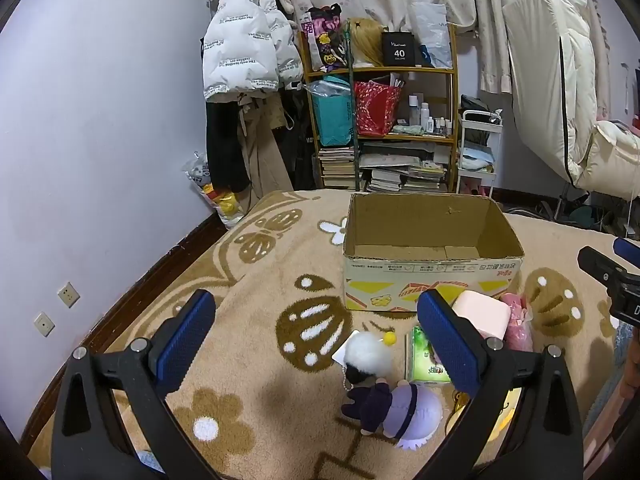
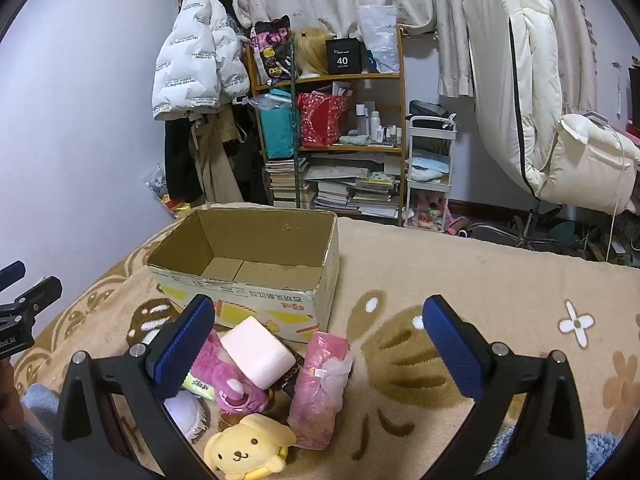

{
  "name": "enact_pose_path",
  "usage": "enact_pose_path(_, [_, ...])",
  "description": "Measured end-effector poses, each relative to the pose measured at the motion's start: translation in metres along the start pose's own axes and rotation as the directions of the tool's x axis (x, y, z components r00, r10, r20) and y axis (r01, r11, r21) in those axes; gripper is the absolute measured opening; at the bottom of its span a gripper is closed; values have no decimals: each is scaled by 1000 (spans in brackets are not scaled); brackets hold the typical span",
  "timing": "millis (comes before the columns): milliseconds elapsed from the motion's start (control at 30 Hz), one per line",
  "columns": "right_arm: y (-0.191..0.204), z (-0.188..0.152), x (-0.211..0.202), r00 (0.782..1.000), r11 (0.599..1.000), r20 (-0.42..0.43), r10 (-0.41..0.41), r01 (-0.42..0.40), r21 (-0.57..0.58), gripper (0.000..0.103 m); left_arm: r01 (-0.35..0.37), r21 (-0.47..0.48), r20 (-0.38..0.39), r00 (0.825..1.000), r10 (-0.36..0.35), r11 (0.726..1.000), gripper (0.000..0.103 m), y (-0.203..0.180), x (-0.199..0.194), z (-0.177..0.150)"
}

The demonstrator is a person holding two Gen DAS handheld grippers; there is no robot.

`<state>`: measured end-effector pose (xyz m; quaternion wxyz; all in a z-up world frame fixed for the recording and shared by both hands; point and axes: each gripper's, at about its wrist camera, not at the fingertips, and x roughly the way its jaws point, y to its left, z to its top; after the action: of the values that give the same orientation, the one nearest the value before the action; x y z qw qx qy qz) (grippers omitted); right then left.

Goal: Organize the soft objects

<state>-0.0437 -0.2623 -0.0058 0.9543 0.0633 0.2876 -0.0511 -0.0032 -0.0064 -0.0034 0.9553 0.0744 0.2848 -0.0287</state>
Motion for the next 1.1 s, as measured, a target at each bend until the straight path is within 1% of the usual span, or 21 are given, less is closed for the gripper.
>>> enact_pose_path(1000, [1, -1, 1, 1000, 1000, 0, -1, 1, 2, 103, 2, 6, -9, 1000, -2, 1000, 100, 0, 5, -3])
enact_pose_path(1100, [-1, 2, 1, 1000, 1000, -9, -5, 5, 0, 103, -3, 4, -22, 1000, 3, 1000, 100, 1, 9, -6])
